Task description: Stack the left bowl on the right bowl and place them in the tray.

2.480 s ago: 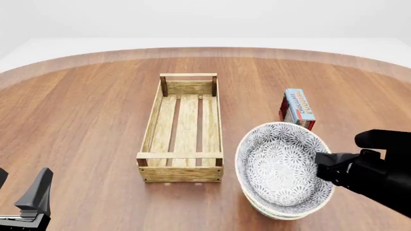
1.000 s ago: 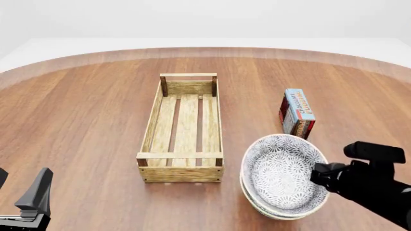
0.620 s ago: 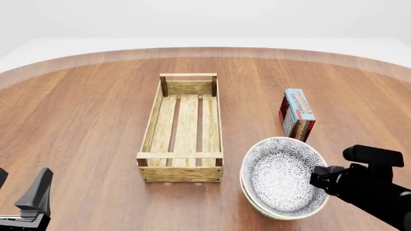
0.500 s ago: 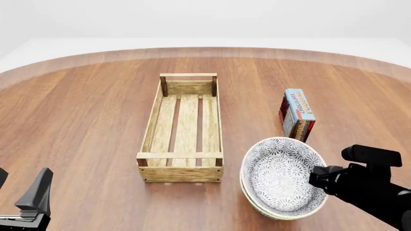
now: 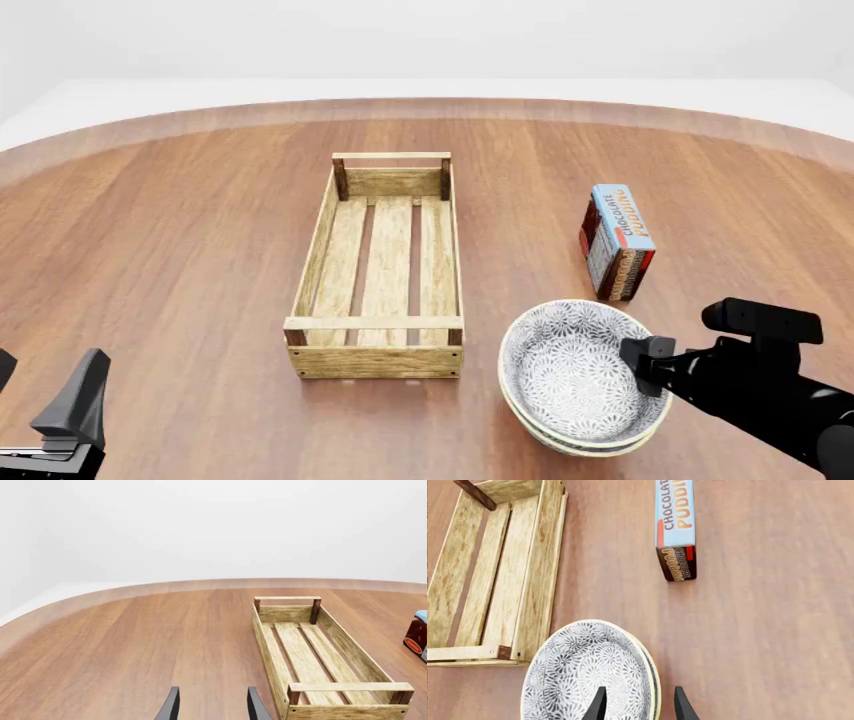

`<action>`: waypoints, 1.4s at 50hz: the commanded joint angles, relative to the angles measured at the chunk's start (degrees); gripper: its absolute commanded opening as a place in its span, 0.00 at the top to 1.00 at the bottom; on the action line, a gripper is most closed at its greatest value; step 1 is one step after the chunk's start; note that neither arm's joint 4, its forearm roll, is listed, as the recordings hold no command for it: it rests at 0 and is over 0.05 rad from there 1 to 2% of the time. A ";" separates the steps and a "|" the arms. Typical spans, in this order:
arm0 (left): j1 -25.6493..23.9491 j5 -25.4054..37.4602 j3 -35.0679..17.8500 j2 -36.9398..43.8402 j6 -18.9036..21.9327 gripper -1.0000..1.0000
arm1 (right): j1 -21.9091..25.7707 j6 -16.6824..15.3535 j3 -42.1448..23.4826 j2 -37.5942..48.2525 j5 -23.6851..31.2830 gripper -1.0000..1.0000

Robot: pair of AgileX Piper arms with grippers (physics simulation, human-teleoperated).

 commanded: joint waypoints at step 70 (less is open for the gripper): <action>0.00 0.00 0.00 0.00 0.00 0.00 | -1.57 -0.43 2.46 -0.69 2.11 0.00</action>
